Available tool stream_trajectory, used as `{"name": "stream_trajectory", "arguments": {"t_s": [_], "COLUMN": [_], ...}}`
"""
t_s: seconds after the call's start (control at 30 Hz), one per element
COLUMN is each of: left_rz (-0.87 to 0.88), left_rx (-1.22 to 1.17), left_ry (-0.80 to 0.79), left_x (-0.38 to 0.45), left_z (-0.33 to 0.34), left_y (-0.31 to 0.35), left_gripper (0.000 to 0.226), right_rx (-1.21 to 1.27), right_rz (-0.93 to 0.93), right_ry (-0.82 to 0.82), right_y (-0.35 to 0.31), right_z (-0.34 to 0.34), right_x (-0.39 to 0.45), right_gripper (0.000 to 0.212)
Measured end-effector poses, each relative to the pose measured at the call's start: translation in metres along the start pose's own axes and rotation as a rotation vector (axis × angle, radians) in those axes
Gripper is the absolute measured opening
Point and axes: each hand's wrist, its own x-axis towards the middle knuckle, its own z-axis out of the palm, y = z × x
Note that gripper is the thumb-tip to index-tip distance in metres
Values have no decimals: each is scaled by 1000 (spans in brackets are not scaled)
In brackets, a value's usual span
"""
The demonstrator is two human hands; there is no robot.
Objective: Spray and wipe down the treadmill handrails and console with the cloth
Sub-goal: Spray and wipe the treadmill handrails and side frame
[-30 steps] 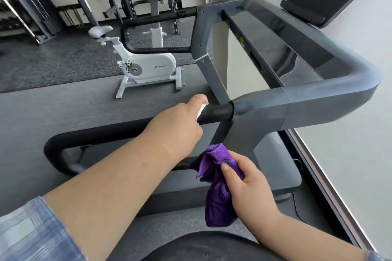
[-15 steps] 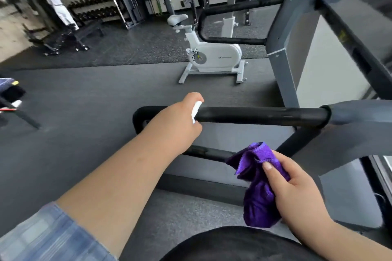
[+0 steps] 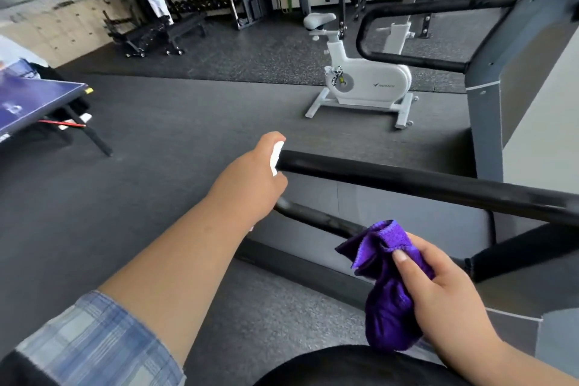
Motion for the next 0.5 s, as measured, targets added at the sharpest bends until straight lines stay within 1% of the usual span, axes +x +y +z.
{"name": "stream_trajectory", "arguments": {"t_s": [0.13, 0.27, 0.4, 0.5], "left_rz": [-55, -67, -14, 61], "left_rx": [-34, -63, -106, -147], "left_ry": [-50, -76, -52, -47], "left_x": [23, 30, 23, 7], "left_z": [2, 8, 5, 8], "left_y": [-26, -36, -31, -14], "left_gripper": [51, 49, 53, 56], "right_rx": [-14, -25, -62, -14], "right_rz": [0, -7, -10, -19], "right_ry": [-11, -3, 45, 81], "right_y": [-8, -18, -23, -26], "right_z": [20, 32, 34, 29], "right_x": [2, 2, 1, 0], "right_gripper": [31, 31, 33, 31]}}
